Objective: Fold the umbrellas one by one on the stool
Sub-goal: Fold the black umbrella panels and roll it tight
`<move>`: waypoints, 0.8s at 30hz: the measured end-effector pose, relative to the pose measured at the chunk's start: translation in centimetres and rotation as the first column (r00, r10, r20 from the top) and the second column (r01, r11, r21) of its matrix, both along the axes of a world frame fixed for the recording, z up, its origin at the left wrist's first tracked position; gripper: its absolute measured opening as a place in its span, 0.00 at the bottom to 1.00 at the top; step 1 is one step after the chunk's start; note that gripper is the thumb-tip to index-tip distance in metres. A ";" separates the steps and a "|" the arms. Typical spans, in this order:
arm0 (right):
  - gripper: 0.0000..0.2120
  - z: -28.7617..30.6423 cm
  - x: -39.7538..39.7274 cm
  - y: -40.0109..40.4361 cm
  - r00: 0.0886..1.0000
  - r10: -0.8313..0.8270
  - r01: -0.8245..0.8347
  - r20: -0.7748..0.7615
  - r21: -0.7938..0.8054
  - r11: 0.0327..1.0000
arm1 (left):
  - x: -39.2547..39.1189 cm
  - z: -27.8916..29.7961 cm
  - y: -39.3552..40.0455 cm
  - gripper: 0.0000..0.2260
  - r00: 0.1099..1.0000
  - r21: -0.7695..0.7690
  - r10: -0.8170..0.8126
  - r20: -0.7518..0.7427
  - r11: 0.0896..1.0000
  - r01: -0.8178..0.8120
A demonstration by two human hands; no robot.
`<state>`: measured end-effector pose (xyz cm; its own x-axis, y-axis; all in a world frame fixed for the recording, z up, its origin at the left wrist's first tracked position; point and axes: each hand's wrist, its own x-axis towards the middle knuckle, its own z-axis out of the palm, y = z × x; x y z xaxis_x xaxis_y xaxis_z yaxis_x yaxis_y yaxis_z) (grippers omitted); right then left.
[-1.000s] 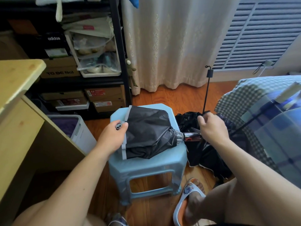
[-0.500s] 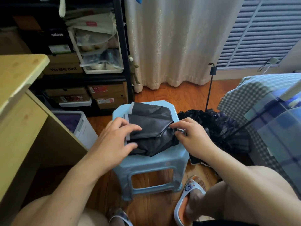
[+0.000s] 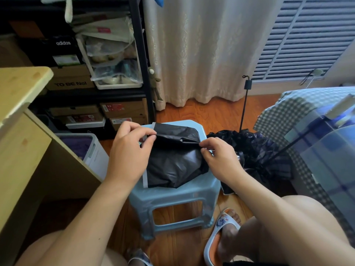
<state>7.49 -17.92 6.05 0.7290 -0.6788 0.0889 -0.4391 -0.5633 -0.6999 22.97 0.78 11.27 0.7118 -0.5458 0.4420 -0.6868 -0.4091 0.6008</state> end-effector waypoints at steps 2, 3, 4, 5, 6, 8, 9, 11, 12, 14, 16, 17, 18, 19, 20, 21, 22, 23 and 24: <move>0.08 -0.1 0.3 0.0 1.000 -0.004 0.004 0.011 0.008 1.000 | 0.1 -0.1 -0.3 0.05 1.000 -0.021 -0.009 -0.003 1.000 0.009; 0.08 -0.1 0.4 0.0 1.000 -0.004 0.004 0.020 0.015 1.000 | 0.2 -0.1 -0.4 0.05 1.000 -0.034 -0.018 -0.001 0.999 0.018; 0.08 -0.1 0.5 0.1 1.000 -0.004 0.003 0.030 0.032 0.999 | 0.1 -0.1 -0.5 0.06 1.000 -0.049 -0.027 -0.001 0.998 0.027; 0.07 -0.1 0.5 0.1 0.999 -0.010 0.007 0.041 0.059 0.998 | 0.1 0.0 -0.7 0.06 0.999 -0.063 -0.036 -0.006 0.997 0.036; 0.07 -0.1 0.6 0.2 0.998 -0.025 0.019 0.055 0.094 0.995 | 0.1 0.0 -0.8 0.07 0.999 -0.079 -0.044 -0.014 0.996 0.043; 0.07 -0.1 0.8 0.1 0.994 -0.078 0.063 0.083 0.168 0.984 | 0.1 0.1 -1.1 0.10 0.997 -0.120 -0.052 -0.054 0.992 0.045; 0.08 -0.1 0.8 0.0 0.991 -0.103 0.084 0.088 0.196 0.977 | 0.1 0.2 -1.2 0.12 0.994 -0.146 -0.051 -0.101 0.989 0.036; 0.08 0.0 1.0 -0.2 0.989 -0.124 0.105 0.079 0.216 0.971 | 0.0 0.5 -1.3 0.14 0.971 -0.211 -0.042 -0.234 0.977 -0.008; 0.07 0.0 1.1 -0.2 0.989 -0.128 0.111 0.067 0.208 0.972 | 0.0 0.7 -1.4 0.14 0.952 -0.245 -0.037 -0.303 0.969 -0.041; 0.05 0.2 1.2 -0.3 0.989 -0.142 0.131 0.046 0.183 0.974 | 0.0 0.9 -1.6 0.16 0.910 -0.315 -0.038 -0.412 0.943 -0.104; 0.05 0.5 1.2 -0.4 0.989 -0.140 0.127 0.052 0.202 0.971 | 0.2 0.8 -1.7 0.16 0.876 -0.368 -0.057 -0.478 0.919 -0.141; 0.06 0.6 1.3 -0.3 0.990 -0.129 0.112 0.062 0.228 0.967 | 0.4 0.7 -1.8 0.15 0.864 -0.382 -0.068 -0.499 0.912 -0.149; 0.07 0.7 1.3 -0.3 0.991 -0.117 0.096 0.071 0.249 0.964 | 0.5 0.7 -1.9 0.15 0.855 -0.393 -0.079 -0.512 0.907 -0.151; 0.08 0.8 1.3 -0.1 0.991 -0.108 0.085 0.077 0.258 0.962 | 0.5 0.7 -2.0 0.15 0.849 -0.400 -0.089 -0.521 0.904 -0.151; 0.09 1.0 1.4 0.0 0.991 -0.099 0.073 0.088 0.257 0.964 | 0.5 0.7 -2.1 0.14 0.844 -0.407 -0.096 -0.528 0.901 -0.151; 0.10 1.1 1.4 0.1 0.990 -0.082 0.052 0.113 0.248 0.967 | 0.5 0.8 -2.2 0.14 0.840 -0.415 -0.103 -0.533 0.897 -0.153; 0.11 1.3 1.5 0.3 0.986 -0.053 0.014 0.155 0.241 0.970 | 0.5 0.8 -2.3 0.14 0.835 -0.424 -0.111 -0.538 0.892 -0.155; 0.11 1.5 1.5 0.5 0.977 -0.020 -0.032 0.210 0.243 0.969 | 0.4 0.9 -2.4 0.14 0.832 -0.430 -0.115 -0.543 0.889 -0.158; 0.12 1.7 1.6 0.6 0.965 0.002 -0.072 0.264 0.256 0.964 | 0.4 0.9 -2.5 0.13 0.830 -0.432 -0.117 -0.545 0.888 -0.159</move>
